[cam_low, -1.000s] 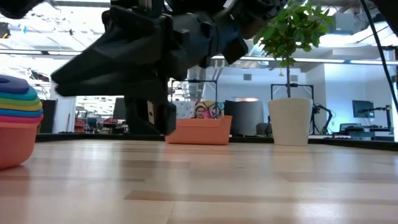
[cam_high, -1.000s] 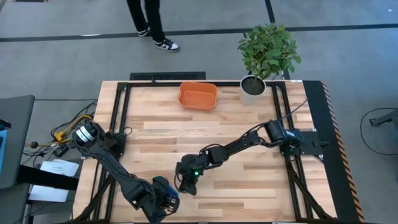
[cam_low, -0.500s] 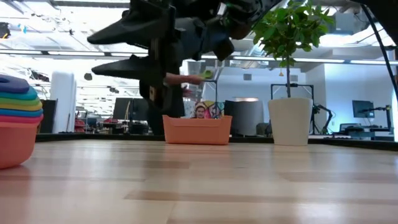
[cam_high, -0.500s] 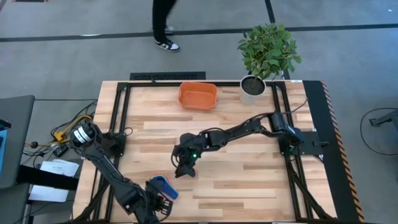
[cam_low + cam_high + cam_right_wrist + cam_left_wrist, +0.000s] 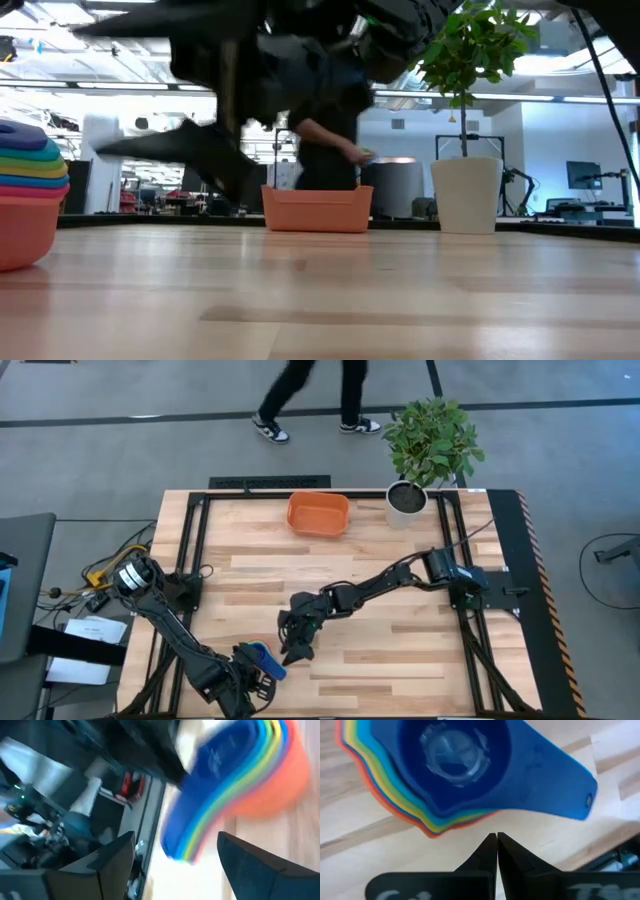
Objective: Nest measuring cups in basket
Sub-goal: Put the nested measuring cups into the orange bin
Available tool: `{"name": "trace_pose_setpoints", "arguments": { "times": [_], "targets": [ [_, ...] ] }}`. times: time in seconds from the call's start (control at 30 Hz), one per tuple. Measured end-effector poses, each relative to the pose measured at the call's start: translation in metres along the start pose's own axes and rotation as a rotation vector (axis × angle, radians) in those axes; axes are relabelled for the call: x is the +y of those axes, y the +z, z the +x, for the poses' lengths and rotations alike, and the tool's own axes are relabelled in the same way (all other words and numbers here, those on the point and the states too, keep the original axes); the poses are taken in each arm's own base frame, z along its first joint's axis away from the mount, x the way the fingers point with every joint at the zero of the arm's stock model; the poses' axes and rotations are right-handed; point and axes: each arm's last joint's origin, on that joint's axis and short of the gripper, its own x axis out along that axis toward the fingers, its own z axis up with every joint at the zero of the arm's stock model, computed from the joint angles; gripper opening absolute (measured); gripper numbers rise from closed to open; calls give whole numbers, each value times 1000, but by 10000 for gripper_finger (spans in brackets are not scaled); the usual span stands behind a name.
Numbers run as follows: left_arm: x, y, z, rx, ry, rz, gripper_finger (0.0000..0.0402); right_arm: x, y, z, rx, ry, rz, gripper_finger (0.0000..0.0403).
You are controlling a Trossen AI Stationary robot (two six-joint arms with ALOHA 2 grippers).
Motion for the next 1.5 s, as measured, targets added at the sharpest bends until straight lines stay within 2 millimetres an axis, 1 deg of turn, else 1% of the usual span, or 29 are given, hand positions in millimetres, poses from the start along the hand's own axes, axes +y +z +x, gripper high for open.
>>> {"name": "trace_pose_setpoints", "arguments": {
  "times": [0.07,0.17,0.27,0.33,0.4,0.5,0.6,0.77,0.93,1.1,1.2,1.3,1.5],
  "targets": [
    [1,2,0,-10,15,-6,0,0,1,6,-28,12,-27,306],
    [1,4,1,-15,21,-8,0,-3,0,8,-16,17,12,306],
    [1,6,2,-20,32,-5,0,-10,1,17,-37,17,9,306],
    [0,7,2,-24,36,0,0,-14,-4,20,-3,9,43,306],
    [2,9,2,-37,51,11,0,-19,-4,27,-18,13,35,306],
    [3,13,3,-53,78,20,0,-22,-8,29,15,21,78,306],
    [2,17,4,-63,89,21,0,-20,-7,30,9,30,73,306],
    [-1,24,7,-69,90,28,0,-21,-11,33,10,17,112,306],
    [-8,31,10,-72,60,48,0,-20,-12,35,-14,-9,127,306],
    [-12,34,11,-60,36,70,0,-21,-11,34,-30,-24,128,305],
    [-12,34,11,-59,37,65,0,-22,-10,33,-27,-21,131,295],
    [-12,33,11,-36,48,62,0,-24,-9,31,-26,-24,135,277],
    [-12,32,11,-20,56,61,0,-23,-9,31,-25,-23,140,220]
  ]
}}
